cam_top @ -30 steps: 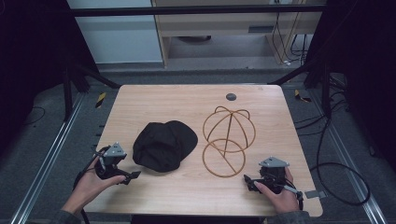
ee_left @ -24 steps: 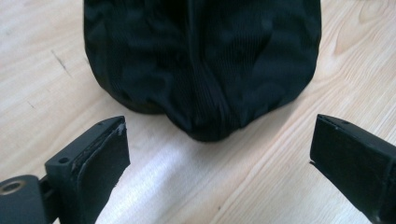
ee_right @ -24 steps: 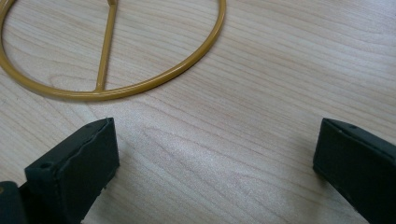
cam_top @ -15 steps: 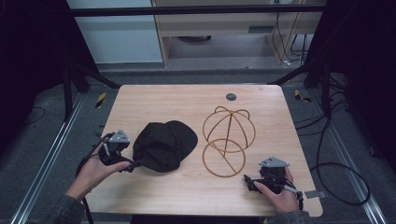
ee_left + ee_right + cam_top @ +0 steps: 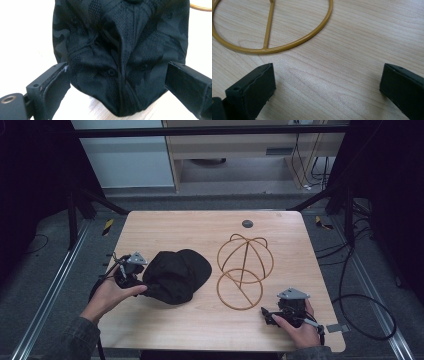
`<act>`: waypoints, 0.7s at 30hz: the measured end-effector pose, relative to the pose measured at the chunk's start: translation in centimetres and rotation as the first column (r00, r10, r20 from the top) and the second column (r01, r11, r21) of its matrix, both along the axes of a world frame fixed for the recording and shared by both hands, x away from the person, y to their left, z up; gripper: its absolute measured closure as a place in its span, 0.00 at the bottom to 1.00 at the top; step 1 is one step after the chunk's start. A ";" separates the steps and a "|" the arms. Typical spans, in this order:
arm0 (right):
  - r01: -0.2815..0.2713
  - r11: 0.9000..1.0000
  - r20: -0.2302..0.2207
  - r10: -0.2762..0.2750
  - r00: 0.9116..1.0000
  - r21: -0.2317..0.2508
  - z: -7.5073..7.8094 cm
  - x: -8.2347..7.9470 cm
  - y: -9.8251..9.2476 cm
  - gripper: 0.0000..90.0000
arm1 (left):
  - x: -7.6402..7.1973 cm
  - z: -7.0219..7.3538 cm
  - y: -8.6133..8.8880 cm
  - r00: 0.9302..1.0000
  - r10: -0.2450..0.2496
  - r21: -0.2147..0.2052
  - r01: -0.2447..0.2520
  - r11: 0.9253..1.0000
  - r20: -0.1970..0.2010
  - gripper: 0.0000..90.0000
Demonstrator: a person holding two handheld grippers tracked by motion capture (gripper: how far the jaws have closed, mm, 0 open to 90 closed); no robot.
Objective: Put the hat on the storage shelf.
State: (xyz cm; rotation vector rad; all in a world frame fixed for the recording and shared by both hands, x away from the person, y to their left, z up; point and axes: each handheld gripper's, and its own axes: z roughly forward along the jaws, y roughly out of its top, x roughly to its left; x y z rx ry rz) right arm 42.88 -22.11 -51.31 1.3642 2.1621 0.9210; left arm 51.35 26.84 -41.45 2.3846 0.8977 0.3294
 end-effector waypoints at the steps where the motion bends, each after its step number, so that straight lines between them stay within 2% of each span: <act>1: 0.000 1.000 0.000 0.000 1.000 0.000 0.0 0.0 0.0 0.00 | 0.0 0.0 0.0 1.000 0.000 0.000 0.000 1.000 0.000 0.06; 10: 0.000 1.000 0.000 0.000 1.000 0.000 0.0 0.0 0.0 0.00 | 0.8 -0.6 -1.1 1.000 0.001 0.004 -0.001 1.000 0.001 0.11; 21: 0.000 1.000 0.000 0.000 1.000 0.000 0.0 0.0 0.0 0.00 | 1.6 -1.3 -1.2 0.999 0.024 -0.007 -0.025 1.000 -0.026 0.31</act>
